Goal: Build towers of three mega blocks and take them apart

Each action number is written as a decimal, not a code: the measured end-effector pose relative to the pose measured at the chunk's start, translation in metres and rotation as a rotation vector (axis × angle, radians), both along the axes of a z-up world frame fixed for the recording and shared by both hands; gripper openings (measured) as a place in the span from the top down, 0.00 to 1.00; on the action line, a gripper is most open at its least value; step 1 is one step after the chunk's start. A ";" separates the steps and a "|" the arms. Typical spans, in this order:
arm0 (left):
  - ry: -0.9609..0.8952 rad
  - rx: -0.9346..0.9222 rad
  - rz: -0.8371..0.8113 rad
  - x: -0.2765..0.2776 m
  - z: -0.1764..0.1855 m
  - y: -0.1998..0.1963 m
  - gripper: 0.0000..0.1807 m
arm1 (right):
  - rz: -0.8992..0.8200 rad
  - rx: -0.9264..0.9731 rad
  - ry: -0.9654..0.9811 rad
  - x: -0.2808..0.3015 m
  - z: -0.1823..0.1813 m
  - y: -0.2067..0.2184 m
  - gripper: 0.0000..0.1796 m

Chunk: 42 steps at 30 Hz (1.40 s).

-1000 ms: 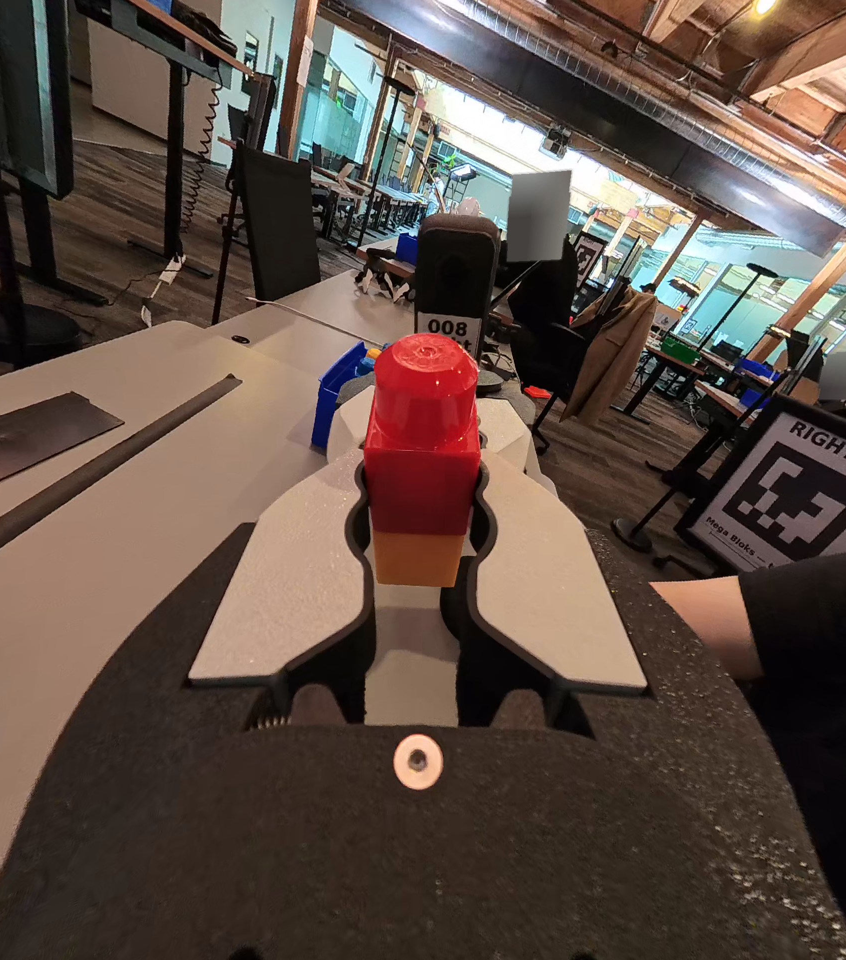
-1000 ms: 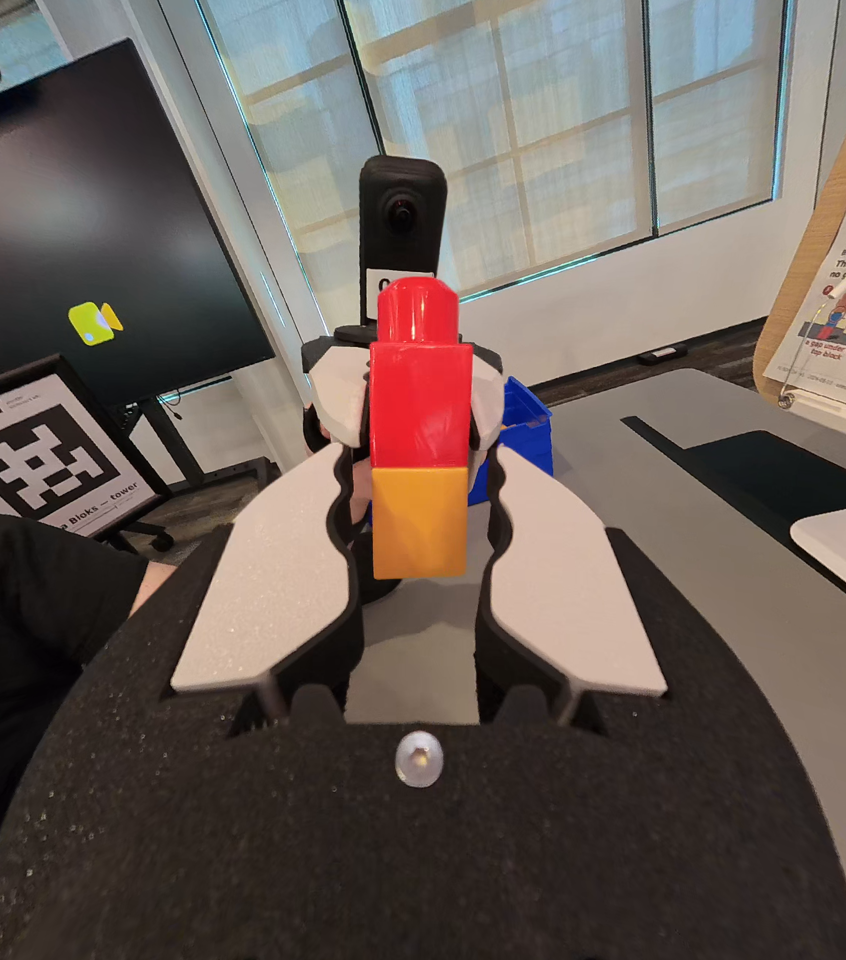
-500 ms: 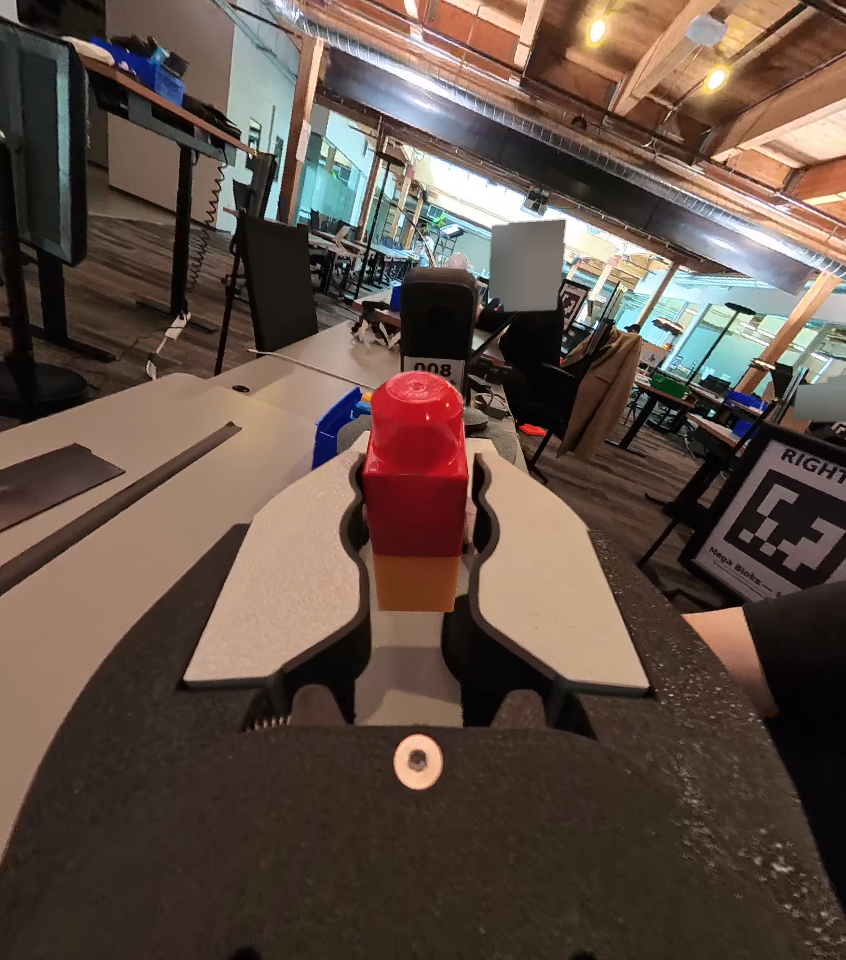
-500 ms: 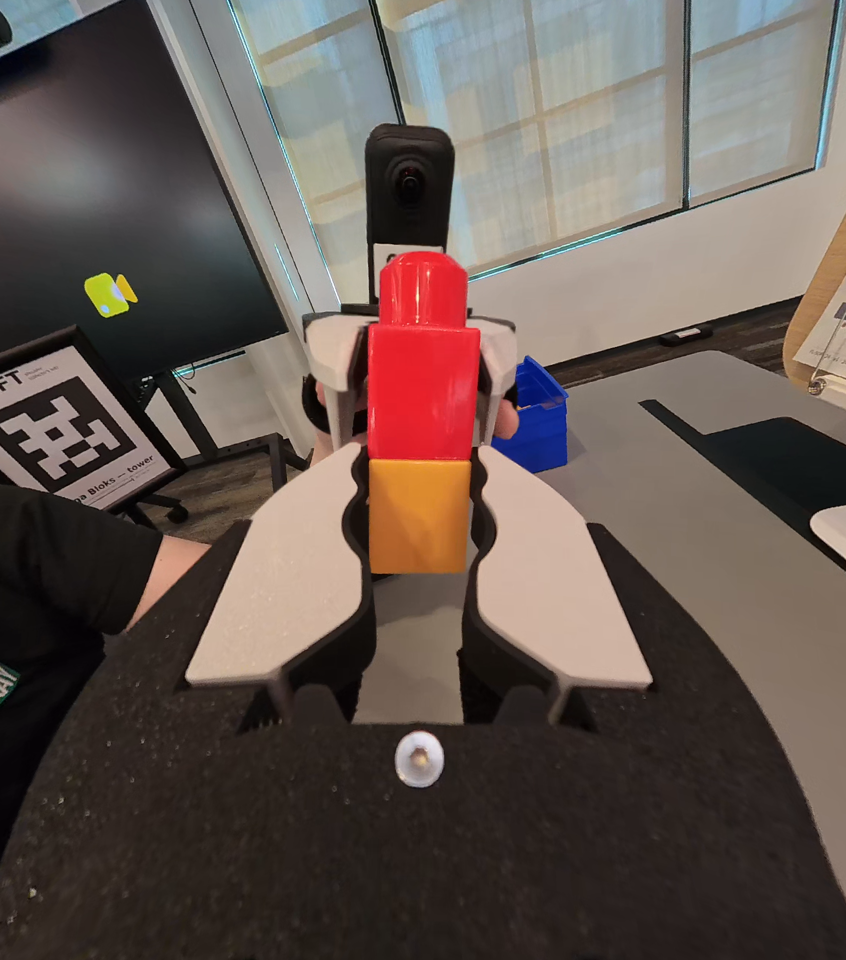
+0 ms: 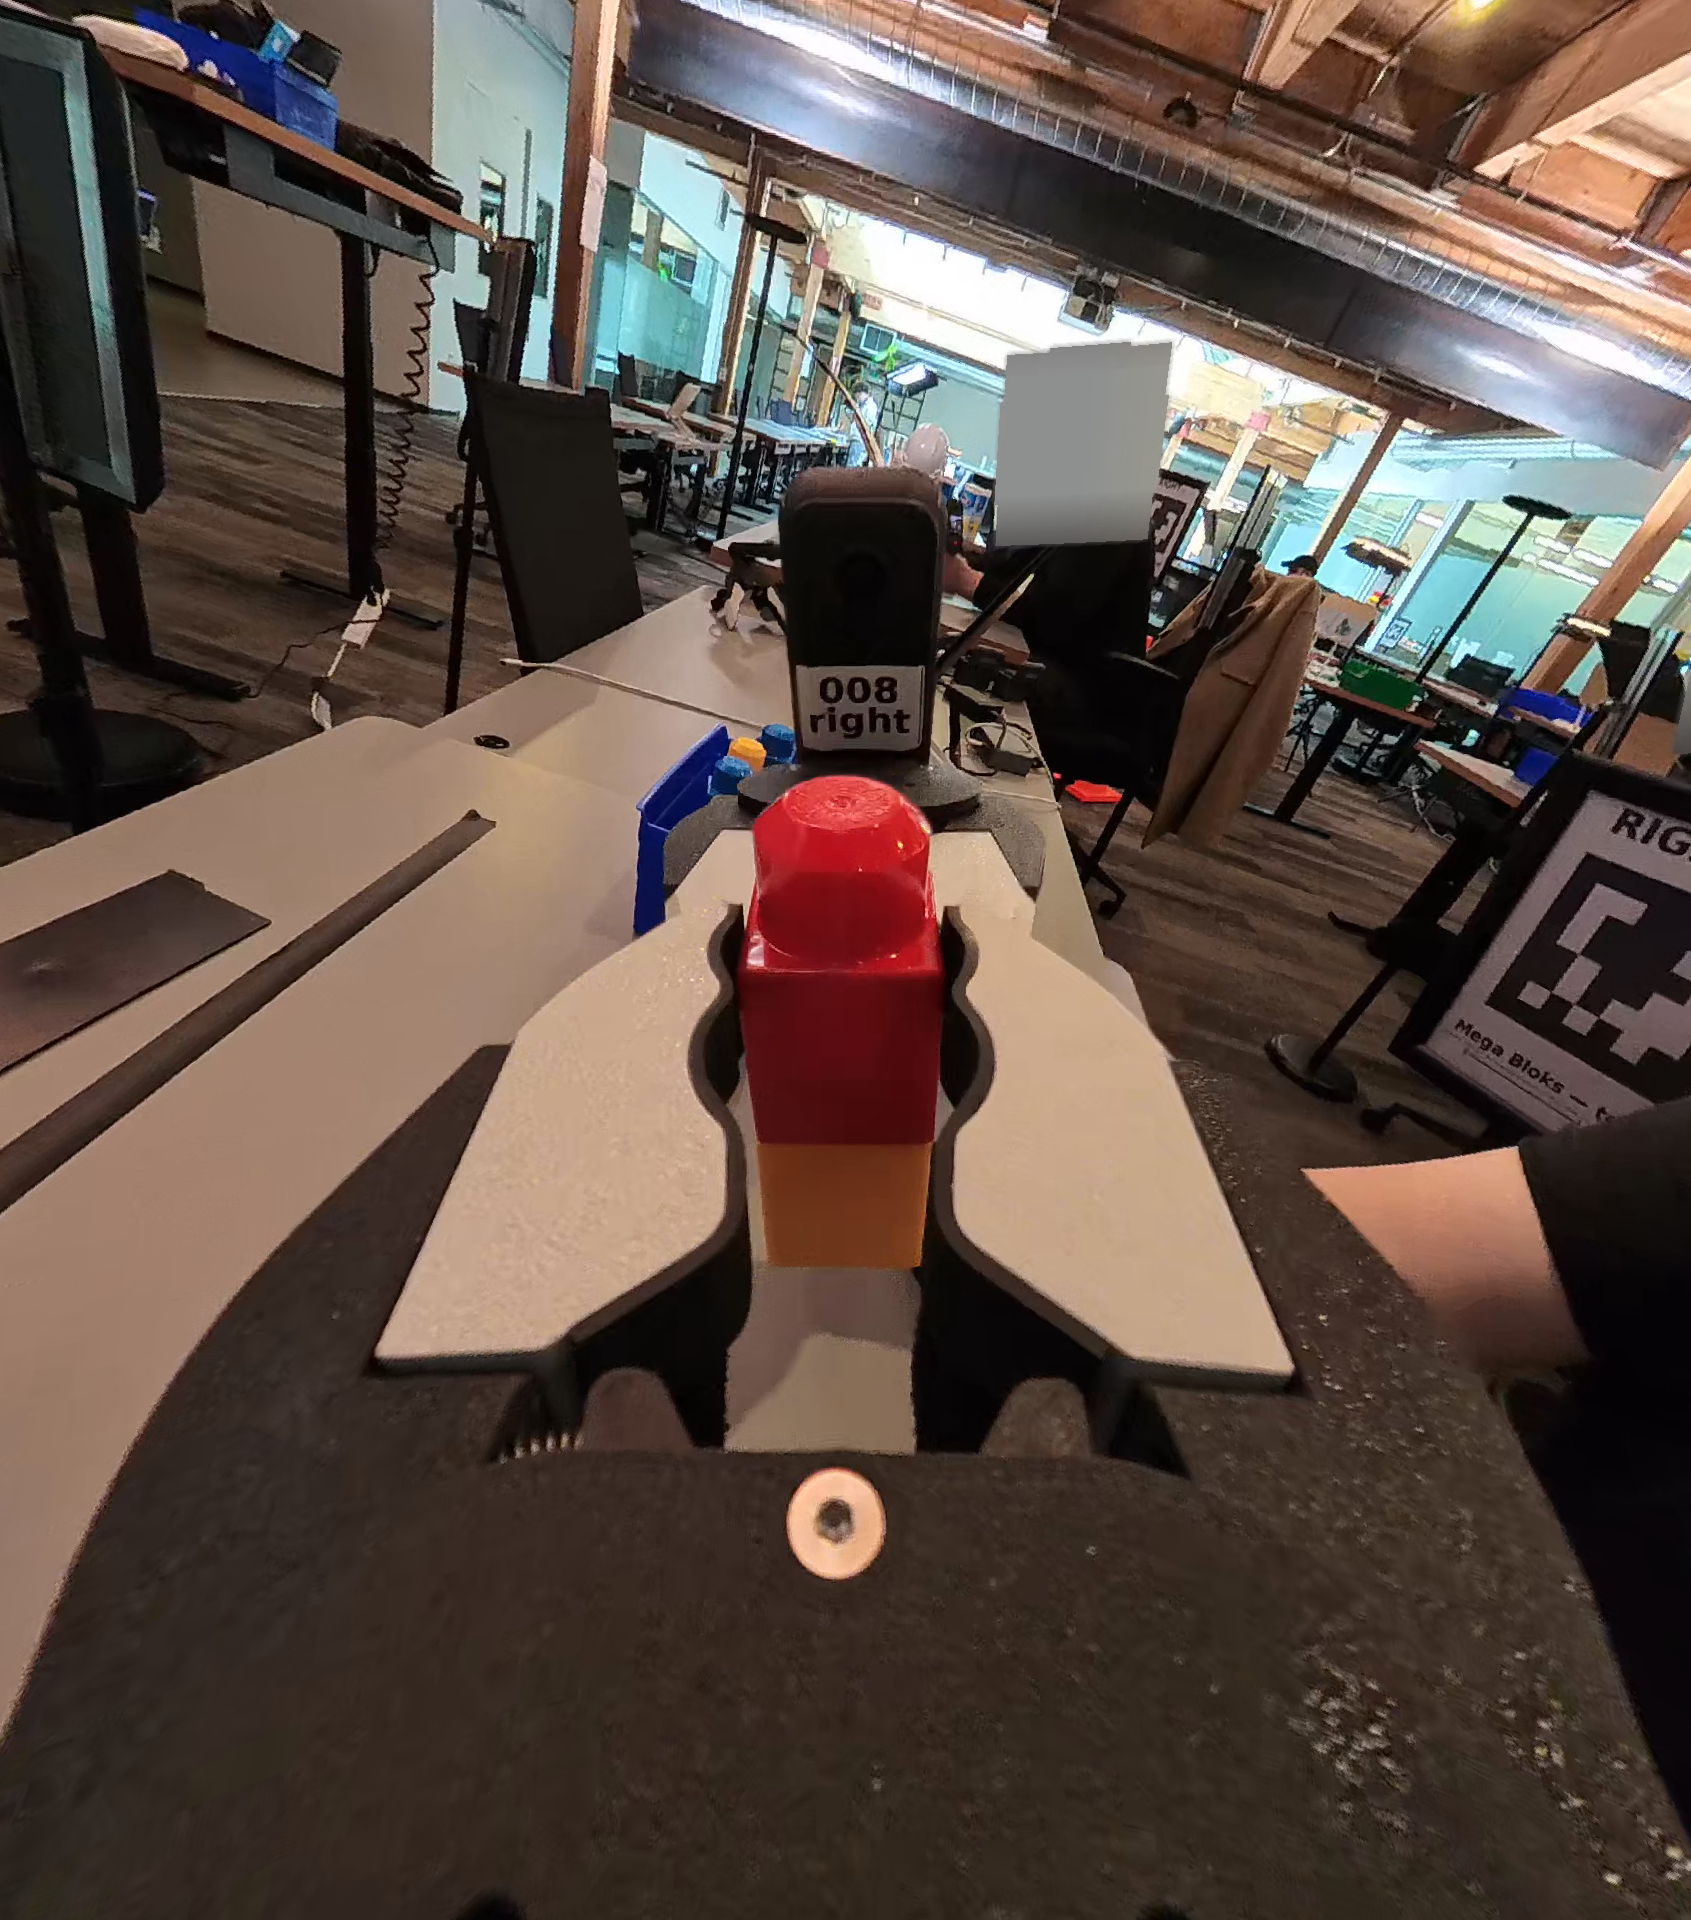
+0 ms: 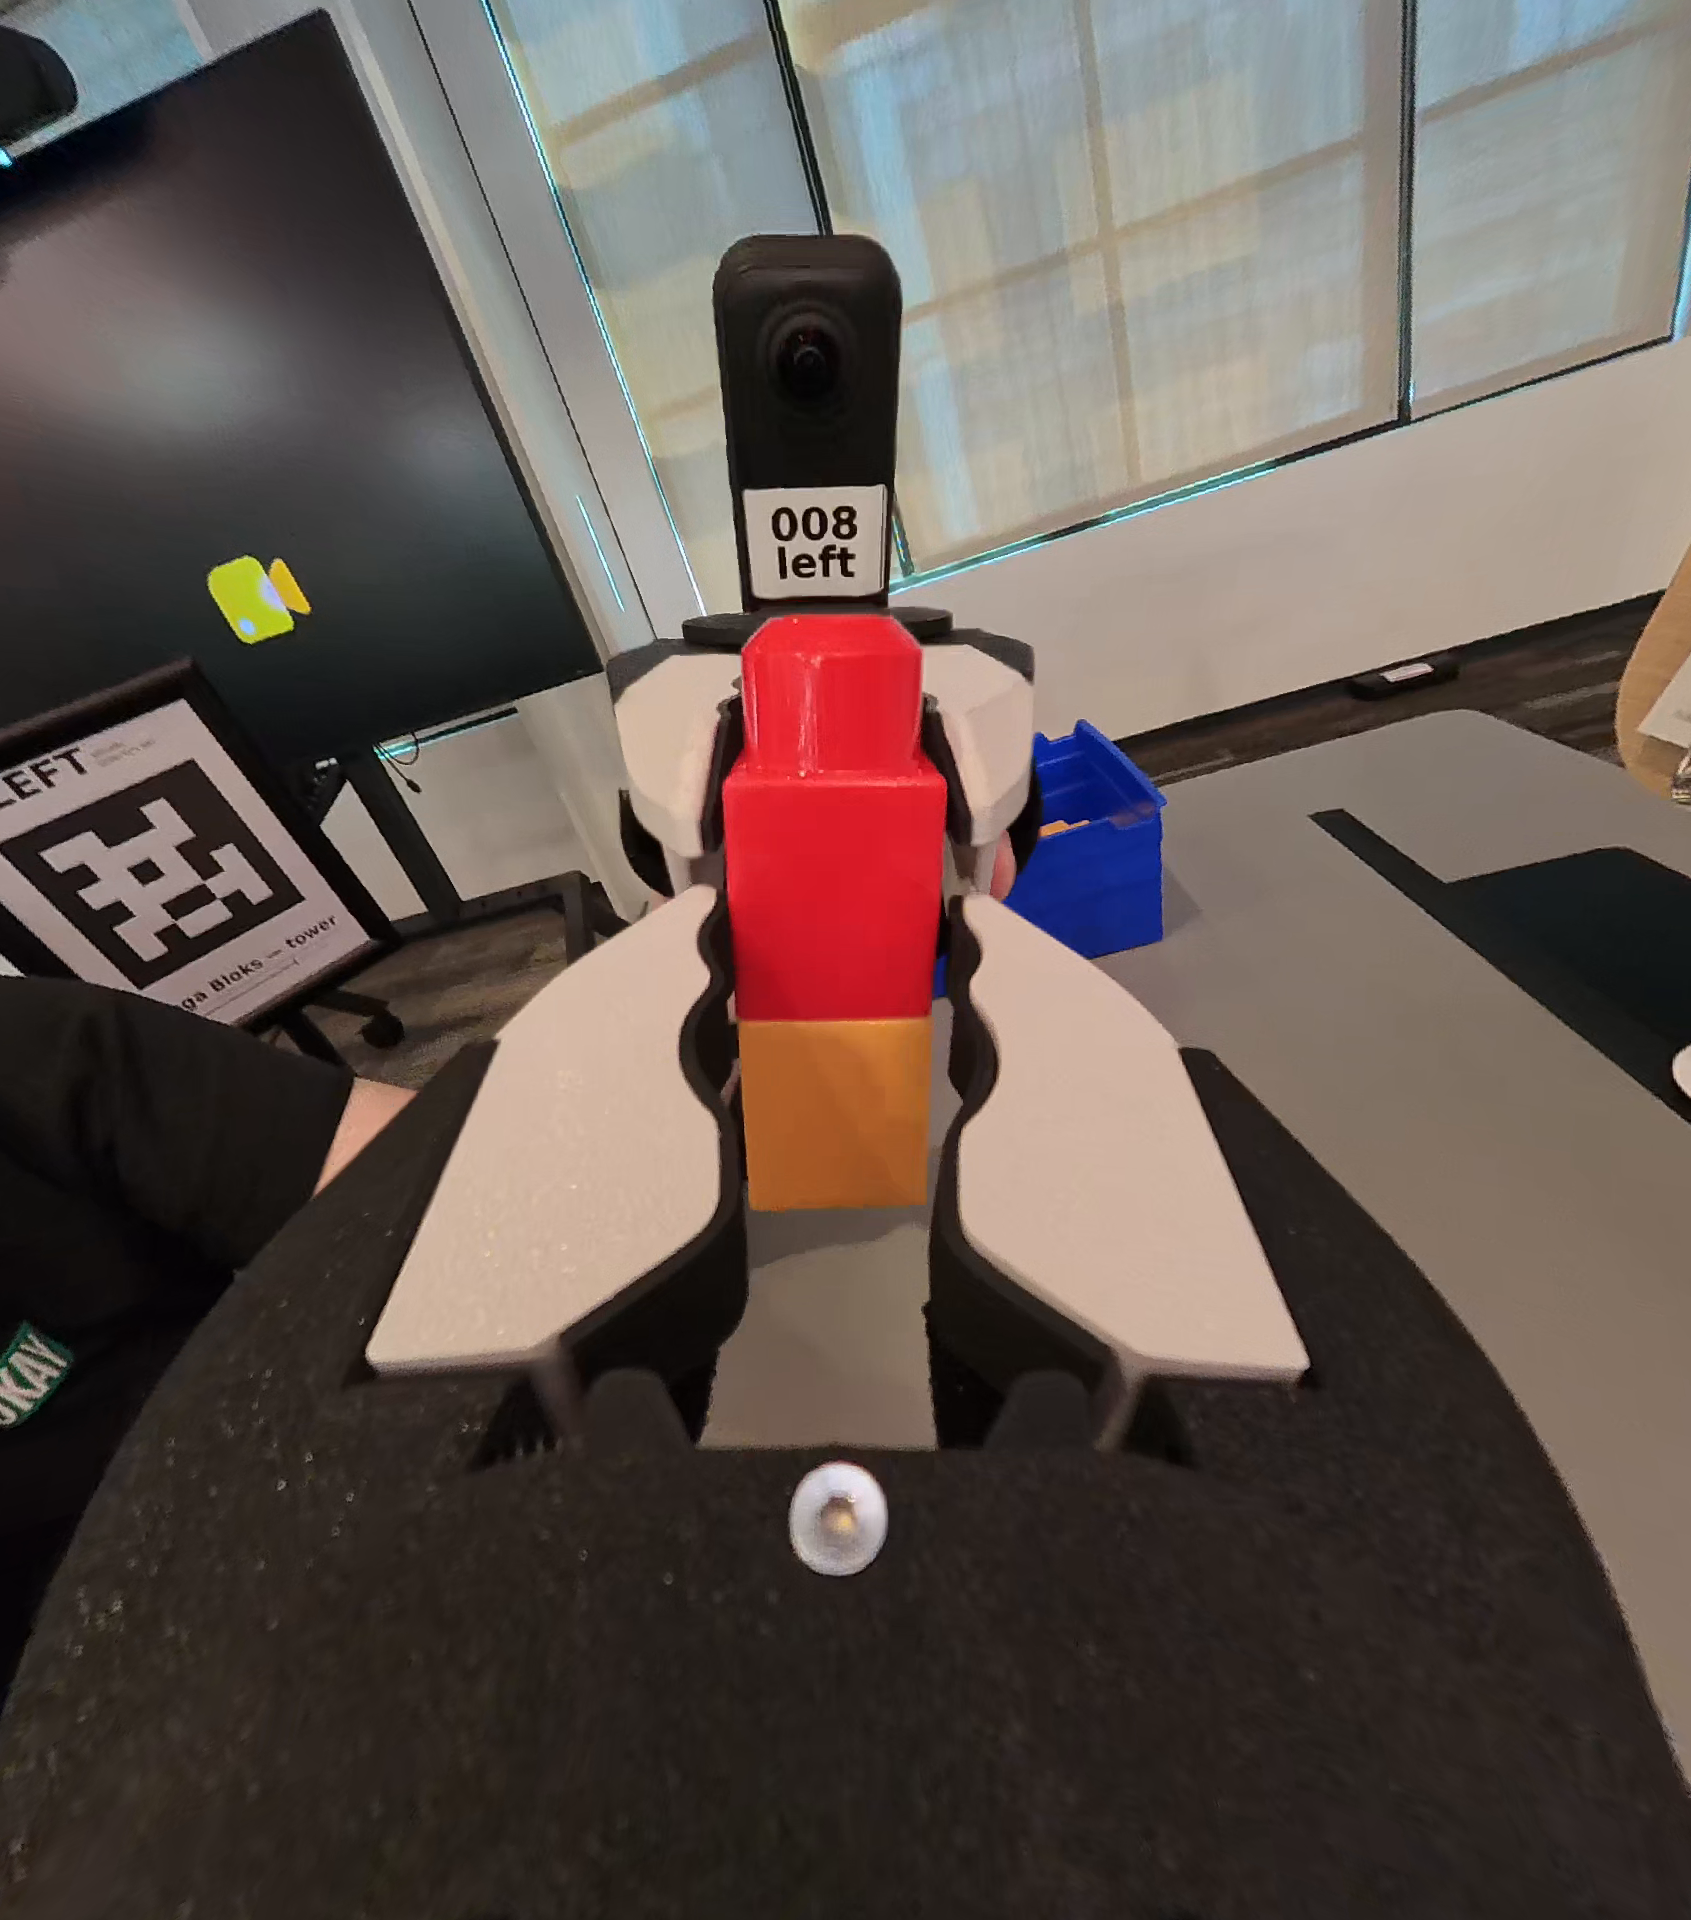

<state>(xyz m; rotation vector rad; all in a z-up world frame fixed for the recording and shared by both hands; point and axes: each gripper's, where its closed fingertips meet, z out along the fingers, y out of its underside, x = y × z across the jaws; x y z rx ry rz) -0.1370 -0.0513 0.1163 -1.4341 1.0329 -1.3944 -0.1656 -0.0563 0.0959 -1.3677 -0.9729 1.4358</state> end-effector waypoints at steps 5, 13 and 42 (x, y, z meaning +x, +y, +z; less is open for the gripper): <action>-0.010 -0.020 0.004 0.001 0.000 0.000 0.81 | -0.009 0.015 -0.032 0.001 -0.002 -0.001 0.80; -0.053 0.022 0.201 -0.079 0.048 -0.033 0.76 | -0.093 0.110 -0.036 0.017 0.001 0.009 0.80; 1.452 -0.368 1.072 -0.523 -0.236 0.029 0.74 | -0.210 -0.004 -0.037 0.059 -0.009 0.034 0.80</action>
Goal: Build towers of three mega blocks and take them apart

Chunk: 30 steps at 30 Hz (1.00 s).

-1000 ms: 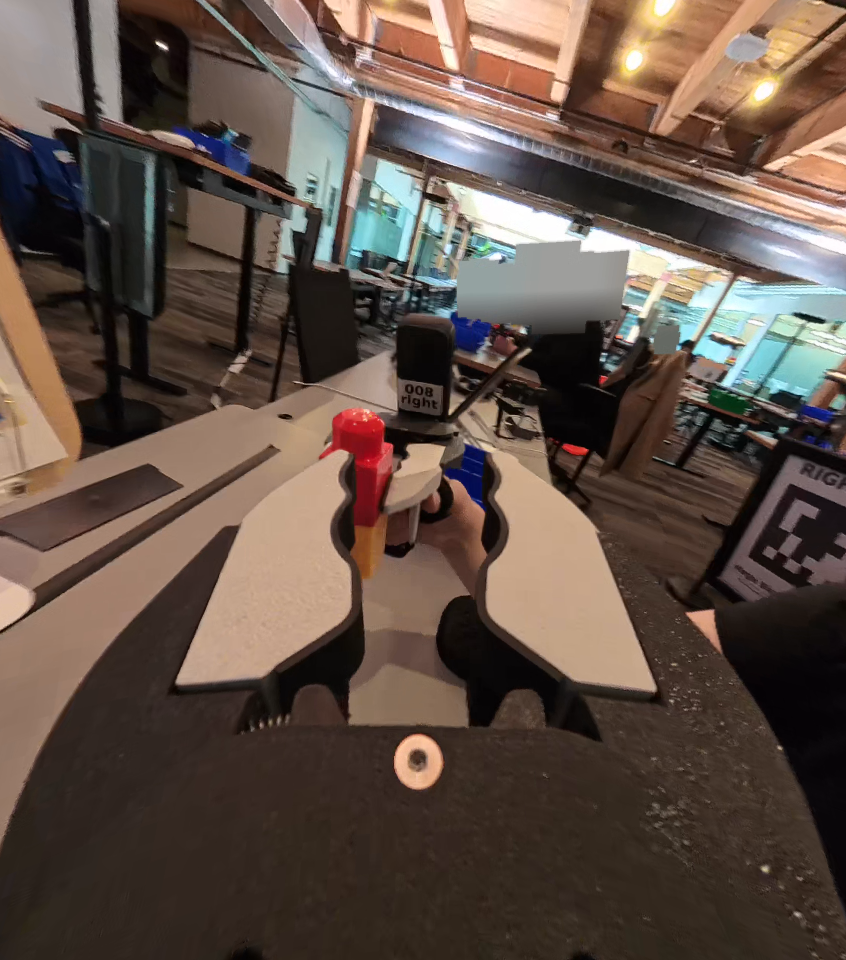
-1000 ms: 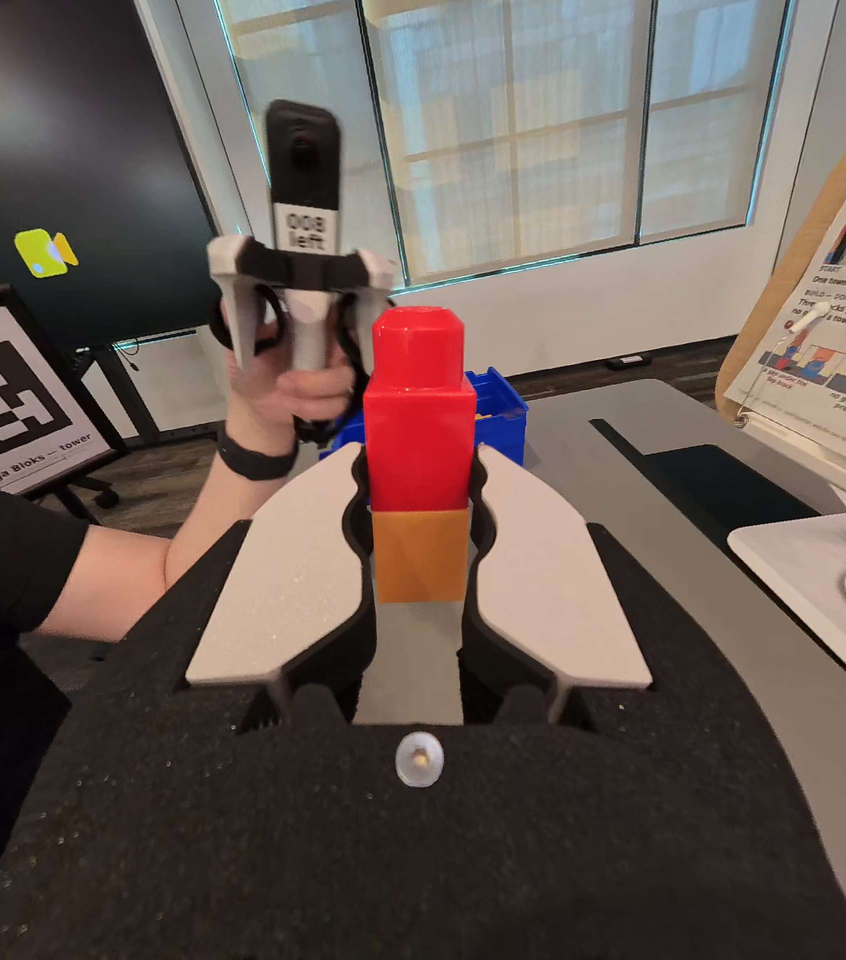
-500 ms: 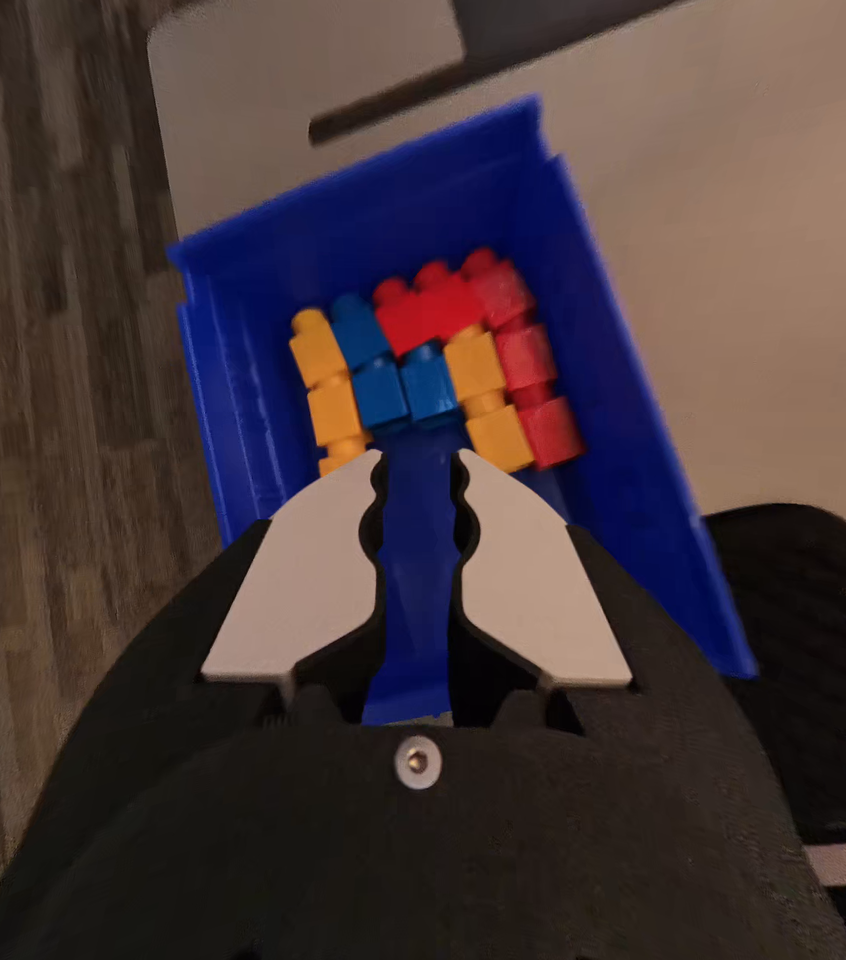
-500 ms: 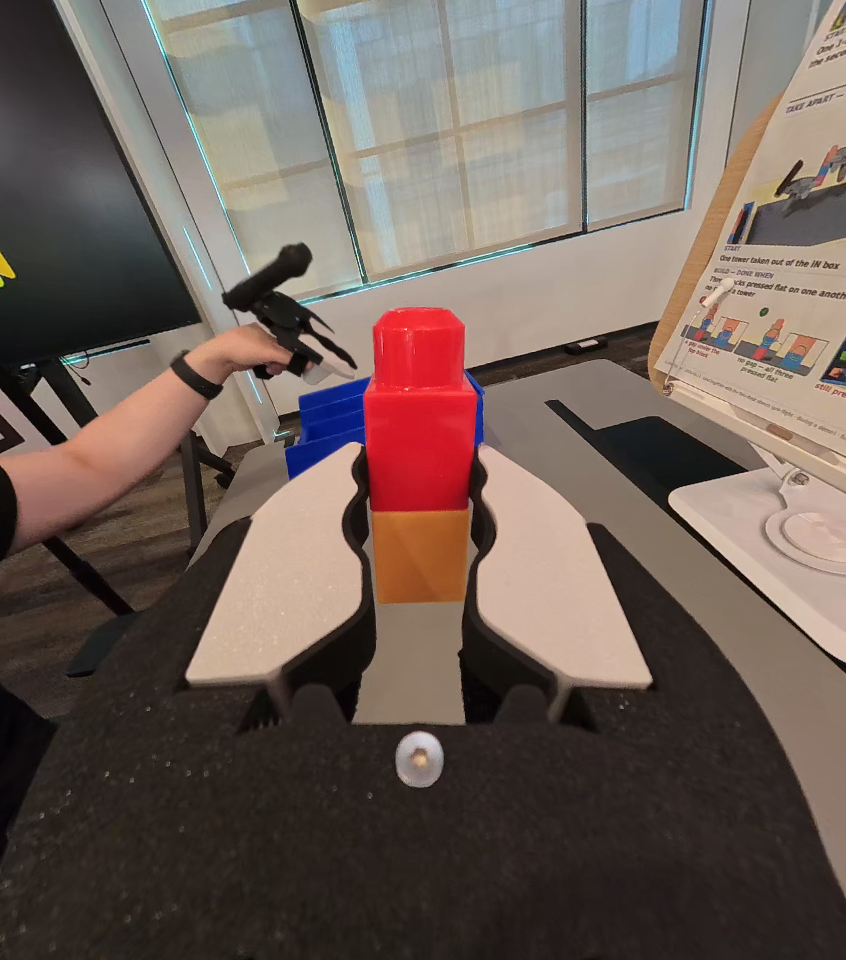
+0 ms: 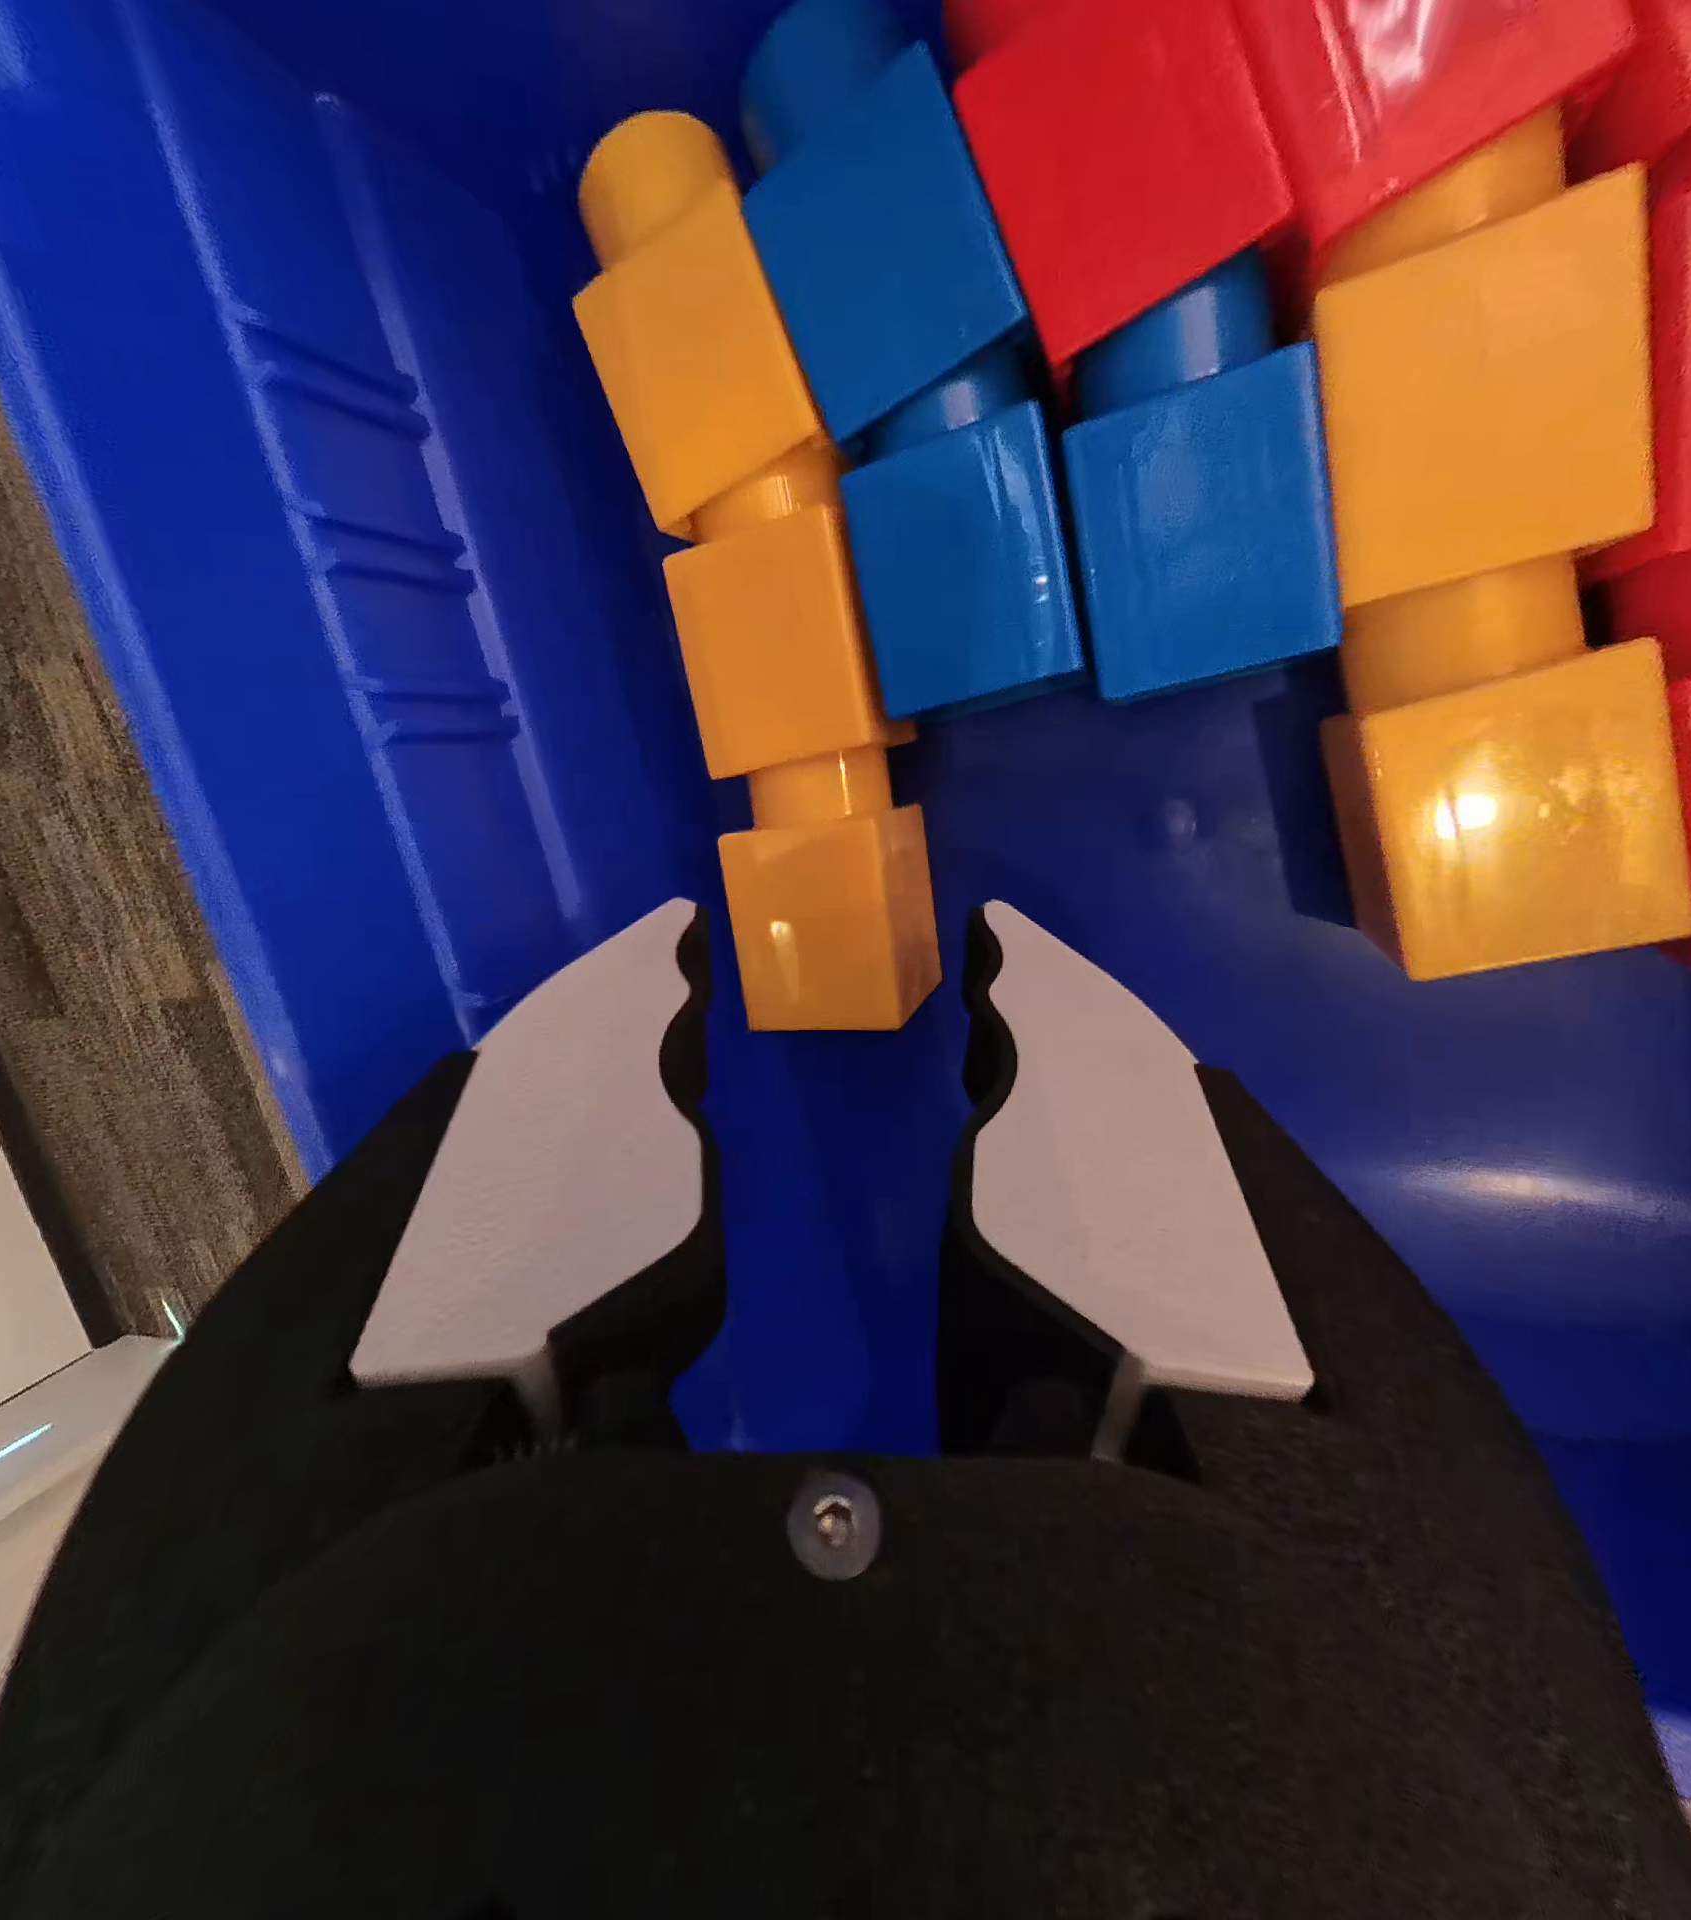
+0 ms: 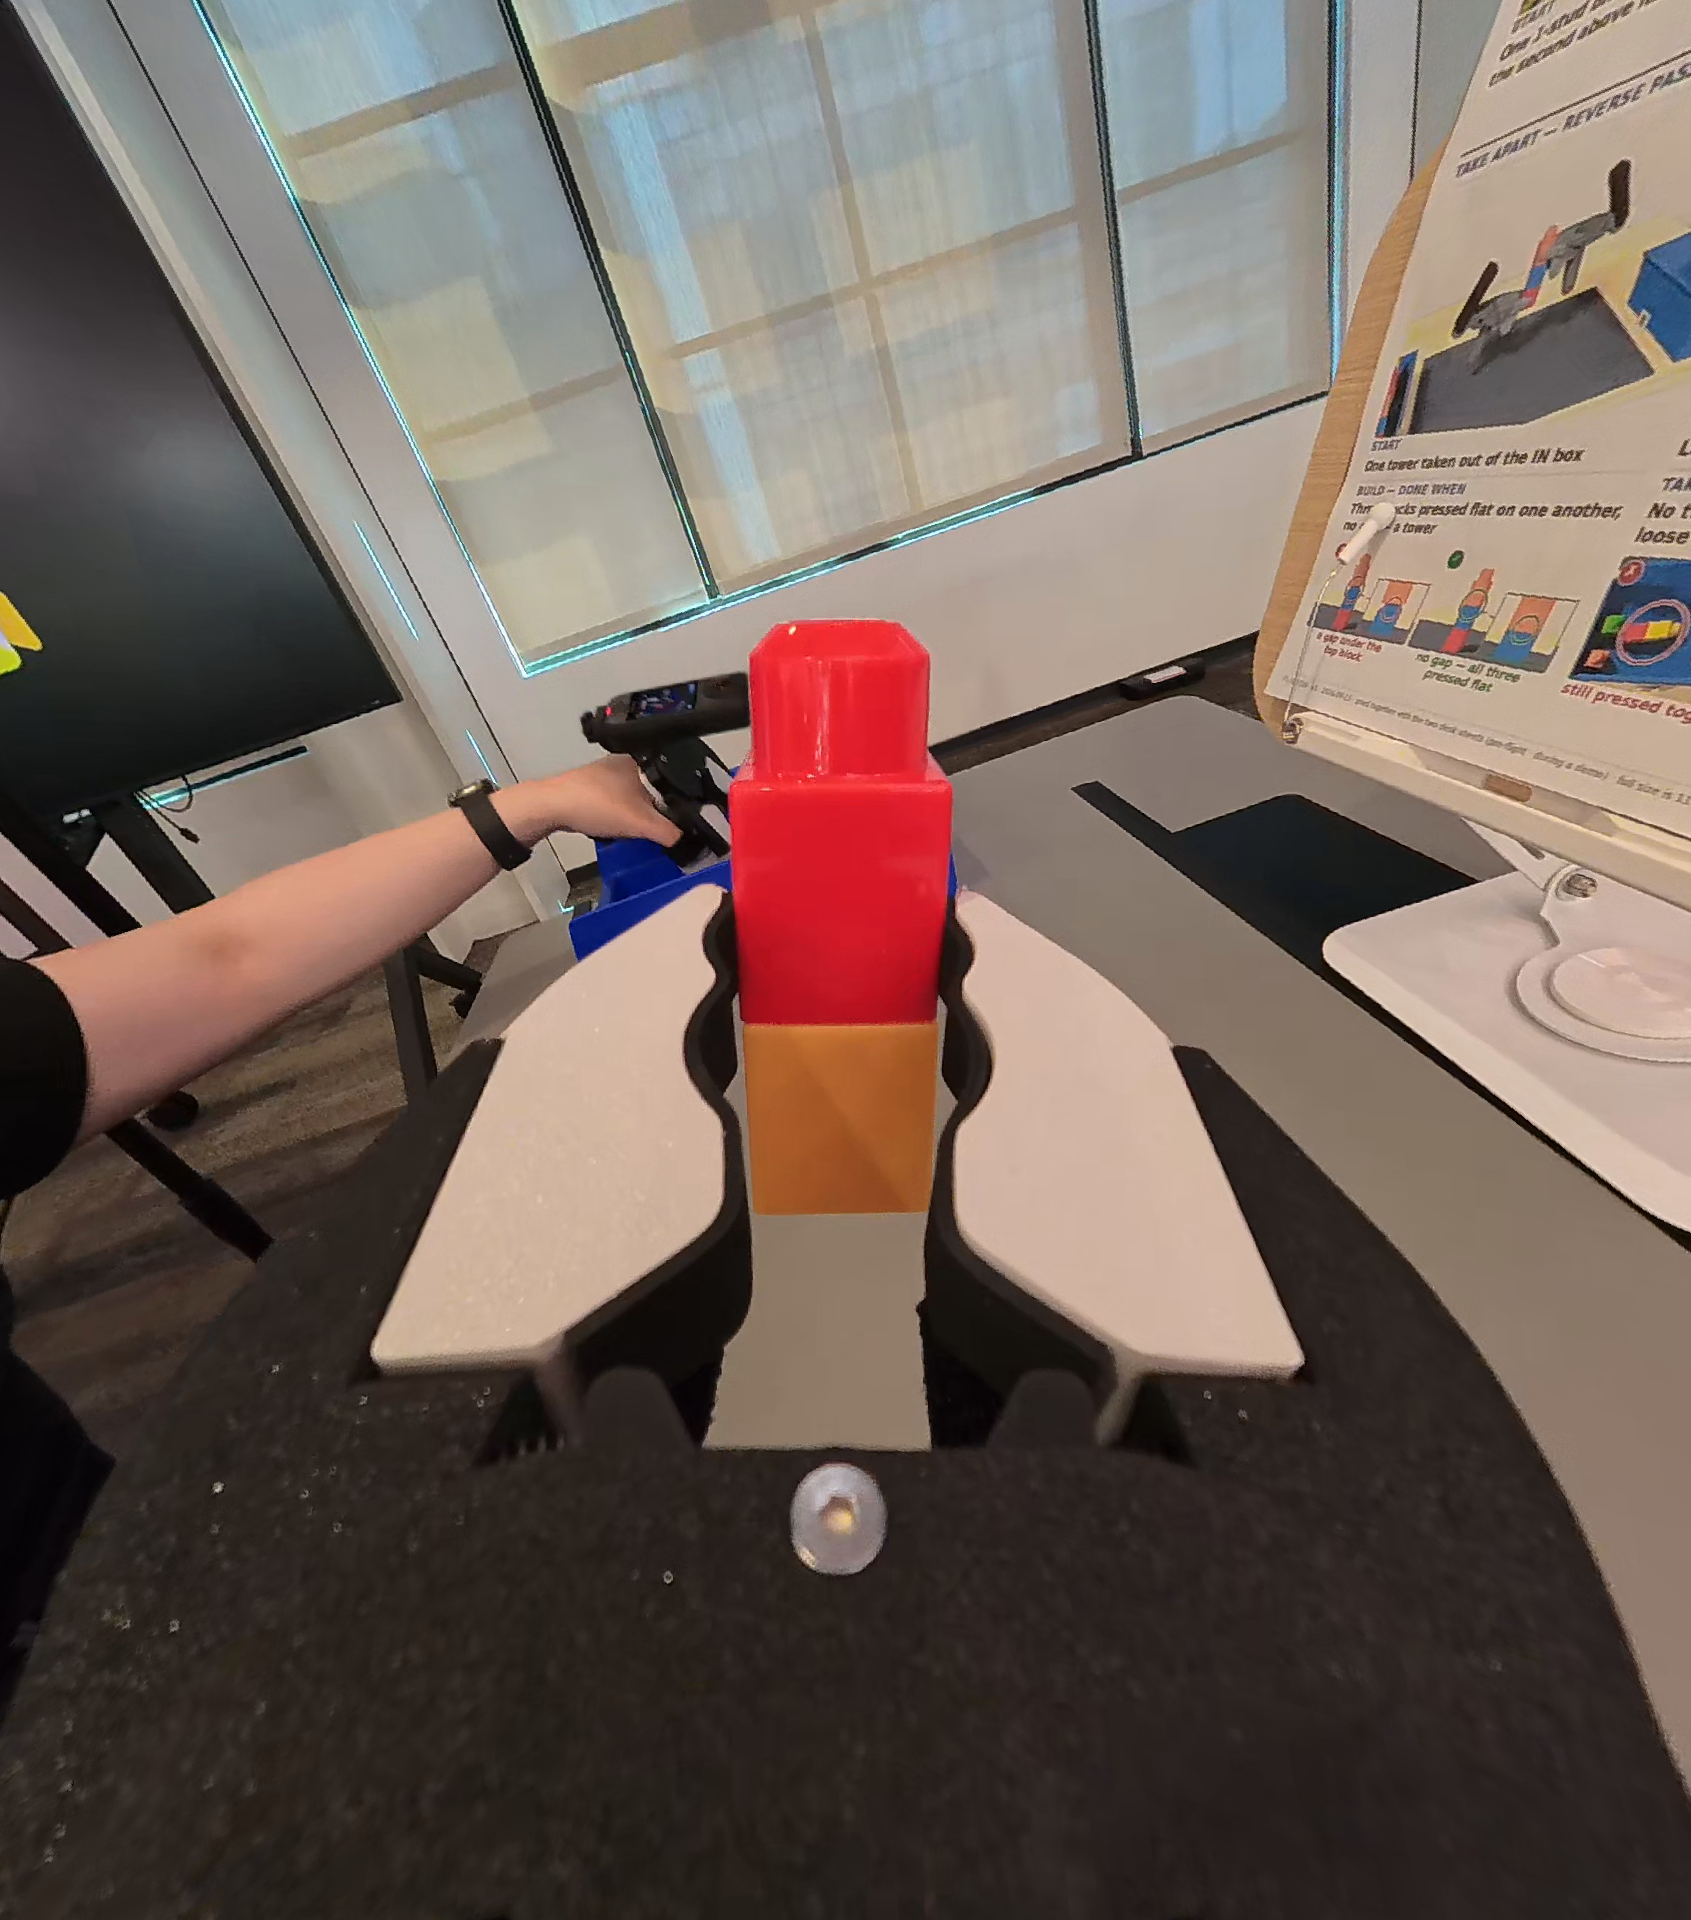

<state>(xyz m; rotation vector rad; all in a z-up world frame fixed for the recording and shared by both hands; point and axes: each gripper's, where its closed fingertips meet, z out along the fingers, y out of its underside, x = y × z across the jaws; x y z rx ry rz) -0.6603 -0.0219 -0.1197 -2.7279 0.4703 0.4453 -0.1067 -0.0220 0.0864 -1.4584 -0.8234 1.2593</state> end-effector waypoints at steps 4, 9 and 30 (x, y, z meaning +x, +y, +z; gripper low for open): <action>0.029 -0.039 0.005 -0.002 -0.014 -0.003 0.73 | 0.004 -0.006 0.015 0.003 0.003 0.000 0.80; -0.006 -0.020 -0.022 0.008 -0.016 -0.006 0.74 | 0.007 -0.004 0.028 0.007 0.006 0.000 0.80; -0.326 -0.160 0.367 0.011 -0.024 -0.001 0.76 | 0.022 -0.014 0.046 0.011 0.008 -0.001 0.80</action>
